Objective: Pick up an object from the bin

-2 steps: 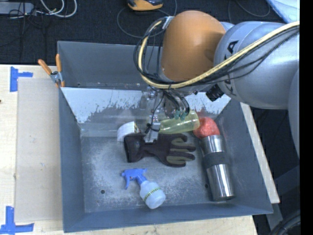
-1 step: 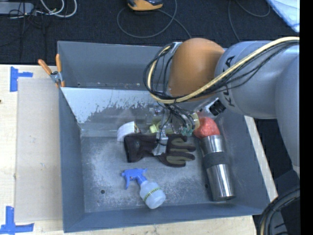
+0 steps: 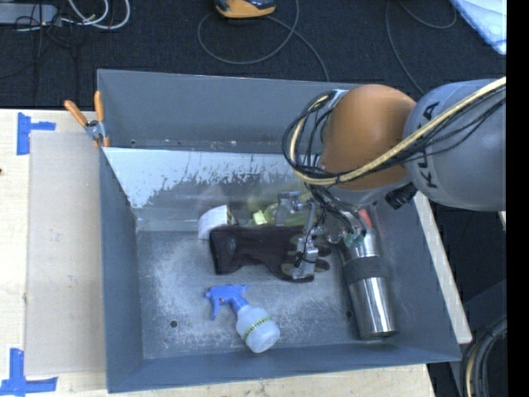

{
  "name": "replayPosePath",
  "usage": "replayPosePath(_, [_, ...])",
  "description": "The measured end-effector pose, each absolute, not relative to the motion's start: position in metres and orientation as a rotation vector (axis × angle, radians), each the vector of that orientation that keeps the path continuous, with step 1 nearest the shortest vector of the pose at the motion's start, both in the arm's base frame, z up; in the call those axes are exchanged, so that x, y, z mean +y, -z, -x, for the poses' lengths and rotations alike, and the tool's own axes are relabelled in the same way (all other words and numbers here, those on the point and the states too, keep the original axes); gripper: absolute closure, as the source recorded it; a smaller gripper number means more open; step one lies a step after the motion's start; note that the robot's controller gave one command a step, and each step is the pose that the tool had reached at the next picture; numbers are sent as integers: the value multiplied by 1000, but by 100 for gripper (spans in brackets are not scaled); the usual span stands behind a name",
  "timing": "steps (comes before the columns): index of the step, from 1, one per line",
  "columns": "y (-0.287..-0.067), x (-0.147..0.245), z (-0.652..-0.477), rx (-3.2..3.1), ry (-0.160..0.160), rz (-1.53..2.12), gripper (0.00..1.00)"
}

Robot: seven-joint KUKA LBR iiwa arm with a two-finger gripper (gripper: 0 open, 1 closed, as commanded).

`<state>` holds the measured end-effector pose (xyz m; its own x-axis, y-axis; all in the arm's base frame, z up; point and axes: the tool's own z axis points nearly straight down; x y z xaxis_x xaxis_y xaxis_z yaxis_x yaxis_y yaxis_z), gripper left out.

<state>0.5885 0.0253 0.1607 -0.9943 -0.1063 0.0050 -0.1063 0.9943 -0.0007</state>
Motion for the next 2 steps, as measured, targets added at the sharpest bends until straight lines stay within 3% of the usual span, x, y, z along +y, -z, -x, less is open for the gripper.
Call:
replayPosePath(1, [-142, 39, -602, -3143, 1, 17, 0])
replayPosePath(2, [-74, 21, -609, -3148, 8, -32, 0])
